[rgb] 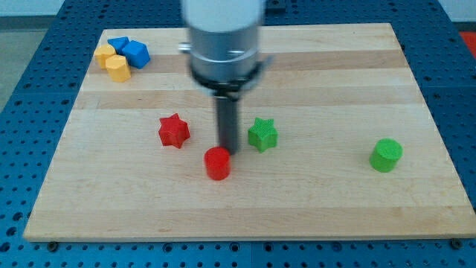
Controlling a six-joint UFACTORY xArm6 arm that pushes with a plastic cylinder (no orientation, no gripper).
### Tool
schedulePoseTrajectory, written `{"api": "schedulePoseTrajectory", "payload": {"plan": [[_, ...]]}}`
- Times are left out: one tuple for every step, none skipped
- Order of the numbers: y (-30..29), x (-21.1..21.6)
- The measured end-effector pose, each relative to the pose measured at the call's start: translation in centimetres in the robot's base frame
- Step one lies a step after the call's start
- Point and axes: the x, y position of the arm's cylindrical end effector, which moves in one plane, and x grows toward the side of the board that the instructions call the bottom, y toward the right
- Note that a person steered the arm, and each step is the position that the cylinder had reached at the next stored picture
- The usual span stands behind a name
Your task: Move the green star close to the green circle
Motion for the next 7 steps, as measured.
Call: {"api": "schedulePoseTrajectory", "payload": {"plan": [[1.9,-1.4],[7.7,-1.5],[7.4,-3.3],[11.2,-3.8],[16.8,-0.4],[17.2,-0.4],[9.9,-3.3]]}}
